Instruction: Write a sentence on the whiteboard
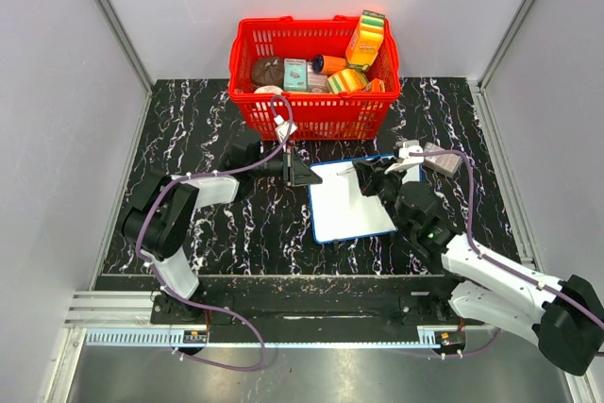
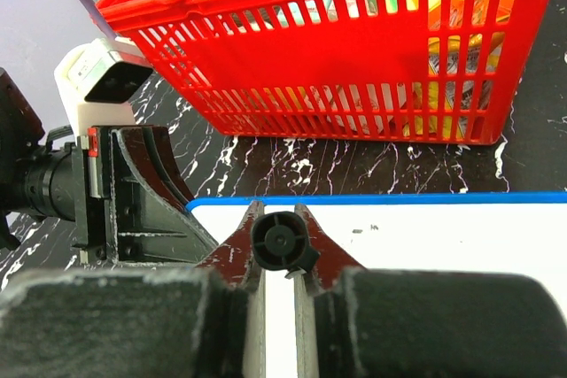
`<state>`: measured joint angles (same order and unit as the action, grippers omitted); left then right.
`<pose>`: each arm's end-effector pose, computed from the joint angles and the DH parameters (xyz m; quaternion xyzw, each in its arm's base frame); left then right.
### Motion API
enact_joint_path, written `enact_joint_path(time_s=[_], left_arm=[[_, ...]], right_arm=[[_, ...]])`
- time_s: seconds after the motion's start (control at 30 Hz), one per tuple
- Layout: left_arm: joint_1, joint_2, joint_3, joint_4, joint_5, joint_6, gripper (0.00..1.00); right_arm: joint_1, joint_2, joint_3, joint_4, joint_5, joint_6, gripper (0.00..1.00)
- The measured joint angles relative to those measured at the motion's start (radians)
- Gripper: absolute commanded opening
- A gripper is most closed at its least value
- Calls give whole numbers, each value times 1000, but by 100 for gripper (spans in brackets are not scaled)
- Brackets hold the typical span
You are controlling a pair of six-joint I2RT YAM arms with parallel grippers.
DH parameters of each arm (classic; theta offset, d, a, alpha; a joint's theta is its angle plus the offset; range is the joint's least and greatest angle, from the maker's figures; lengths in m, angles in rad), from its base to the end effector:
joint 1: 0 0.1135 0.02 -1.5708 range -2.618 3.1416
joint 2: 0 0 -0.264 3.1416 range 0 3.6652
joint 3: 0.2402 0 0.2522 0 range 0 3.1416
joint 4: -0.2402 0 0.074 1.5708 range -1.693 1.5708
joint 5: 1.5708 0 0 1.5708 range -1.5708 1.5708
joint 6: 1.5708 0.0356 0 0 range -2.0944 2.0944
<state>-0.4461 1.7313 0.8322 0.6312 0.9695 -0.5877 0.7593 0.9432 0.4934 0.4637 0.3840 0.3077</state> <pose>0.3052 -0.1785 0.1948 0.2321 0.7218 -0.5873 0.2833 0.1678 0.1409 0.2762 -0.0219 0.7022 0.2401 0.6699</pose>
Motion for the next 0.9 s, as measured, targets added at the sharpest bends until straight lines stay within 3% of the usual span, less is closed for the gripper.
enact_joint_path(time_s=[0.9], left_arm=[[0,1,3,-9,0,1,0]], right_arm=[[0,-19,-41,-4,0,44,0]])
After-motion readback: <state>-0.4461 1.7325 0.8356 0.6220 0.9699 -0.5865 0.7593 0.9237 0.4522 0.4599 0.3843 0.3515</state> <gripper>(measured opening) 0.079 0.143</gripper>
